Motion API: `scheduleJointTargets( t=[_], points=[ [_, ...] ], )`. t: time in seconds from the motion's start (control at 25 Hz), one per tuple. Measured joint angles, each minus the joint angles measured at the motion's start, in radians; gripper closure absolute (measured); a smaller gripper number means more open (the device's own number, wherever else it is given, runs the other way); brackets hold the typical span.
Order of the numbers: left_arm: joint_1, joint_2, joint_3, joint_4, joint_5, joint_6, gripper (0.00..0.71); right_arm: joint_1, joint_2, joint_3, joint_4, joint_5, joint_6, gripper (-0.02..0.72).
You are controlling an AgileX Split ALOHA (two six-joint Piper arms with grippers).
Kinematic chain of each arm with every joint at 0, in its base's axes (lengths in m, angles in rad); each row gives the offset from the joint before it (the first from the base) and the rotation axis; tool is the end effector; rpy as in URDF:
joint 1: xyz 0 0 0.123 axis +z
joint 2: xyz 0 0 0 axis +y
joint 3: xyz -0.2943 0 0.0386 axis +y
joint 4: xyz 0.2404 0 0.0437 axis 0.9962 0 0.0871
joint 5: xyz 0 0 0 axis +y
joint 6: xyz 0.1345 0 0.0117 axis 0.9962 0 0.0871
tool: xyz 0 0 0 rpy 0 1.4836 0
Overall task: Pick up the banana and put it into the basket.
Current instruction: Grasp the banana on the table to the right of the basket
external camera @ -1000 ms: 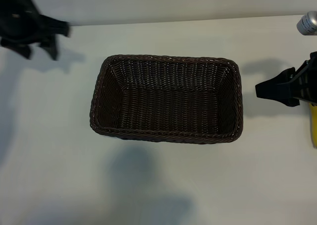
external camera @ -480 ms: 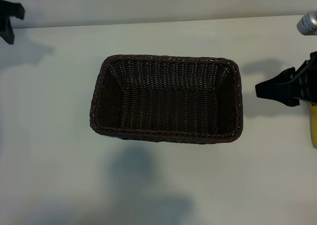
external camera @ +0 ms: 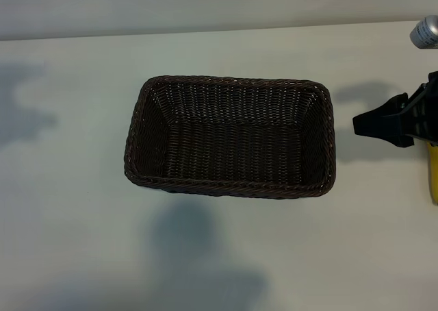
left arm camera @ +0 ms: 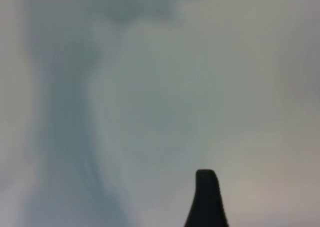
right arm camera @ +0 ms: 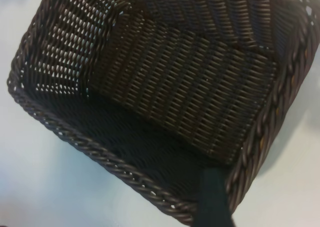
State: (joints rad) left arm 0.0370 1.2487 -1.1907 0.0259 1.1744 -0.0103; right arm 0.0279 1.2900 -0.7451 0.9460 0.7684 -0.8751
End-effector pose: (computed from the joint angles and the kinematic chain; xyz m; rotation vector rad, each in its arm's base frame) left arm 0.2414 0.0122 0.3211 -0.0577 2.7155 0.0432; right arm 0.2443 0.0830 0.2371 -0.3765 2.4171 0.7276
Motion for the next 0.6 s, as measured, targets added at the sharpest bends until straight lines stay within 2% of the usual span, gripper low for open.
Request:
scheduleJointTargets(
  t=[0.28,0.36,0.6],
  points=[
    [0.000,-0.396,0.329,0.000,-0.010,0.000,0.137,0.000,0.000,0.000,0.000,0.000,0.000,0.178],
    [0.000,-0.535,0.402,0.000,-0.037,0.000,0.137,0.000,0.000,0.000,0.000,0.000,0.001,0.178],
    [-0.001,-0.818,0.586,0.000,-0.108,0.000,0.137,0.000,0.000,0.000,0.000,0.006,0.006,0.178]
  ],
)
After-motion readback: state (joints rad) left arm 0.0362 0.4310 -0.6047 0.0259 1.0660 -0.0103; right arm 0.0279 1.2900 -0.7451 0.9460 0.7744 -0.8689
